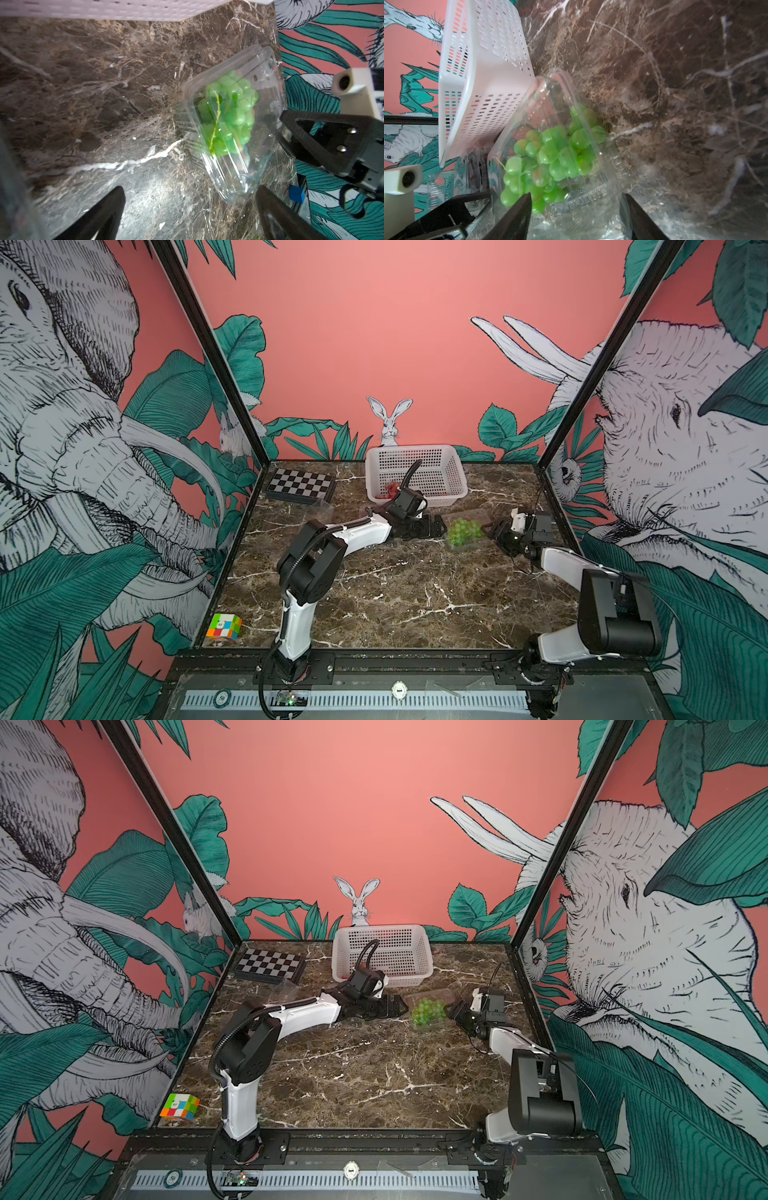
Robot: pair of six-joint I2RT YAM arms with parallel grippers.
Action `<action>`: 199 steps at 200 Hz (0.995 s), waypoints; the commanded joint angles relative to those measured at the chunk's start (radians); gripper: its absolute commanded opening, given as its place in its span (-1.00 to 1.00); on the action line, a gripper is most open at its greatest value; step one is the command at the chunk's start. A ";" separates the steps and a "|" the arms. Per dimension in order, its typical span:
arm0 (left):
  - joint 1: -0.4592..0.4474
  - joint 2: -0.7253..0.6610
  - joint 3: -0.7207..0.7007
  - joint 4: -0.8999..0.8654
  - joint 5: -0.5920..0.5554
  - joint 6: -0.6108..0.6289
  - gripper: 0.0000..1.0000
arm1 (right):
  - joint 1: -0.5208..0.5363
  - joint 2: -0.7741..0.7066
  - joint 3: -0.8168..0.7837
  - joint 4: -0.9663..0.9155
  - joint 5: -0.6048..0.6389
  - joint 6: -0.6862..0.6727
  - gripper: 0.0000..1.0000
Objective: Pack grapes into containers
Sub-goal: Adjust the packing box at the center of the board, then close the packing box at the center of the board.
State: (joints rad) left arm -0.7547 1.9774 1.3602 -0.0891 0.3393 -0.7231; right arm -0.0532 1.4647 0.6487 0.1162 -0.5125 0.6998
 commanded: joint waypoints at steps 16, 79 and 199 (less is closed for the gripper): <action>-0.011 -0.046 -0.077 0.122 0.045 -0.110 0.99 | 0.037 -0.017 -0.046 0.072 0.016 0.063 0.27; -0.045 -0.159 -0.315 0.437 -0.024 -0.225 0.94 | 0.078 -0.027 -0.080 0.127 -0.001 0.135 0.20; -0.143 -0.096 -0.480 0.803 -0.207 -0.361 0.04 | 0.072 -0.034 0.110 -0.144 0.155 -0.041 0.40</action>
State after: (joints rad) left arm -0.8974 1.8523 0.8810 0.6220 0.1635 -1.0504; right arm 0.0189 1.4109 0.7216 0.0143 -0.4099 0.7170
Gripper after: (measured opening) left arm 0.566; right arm 0.702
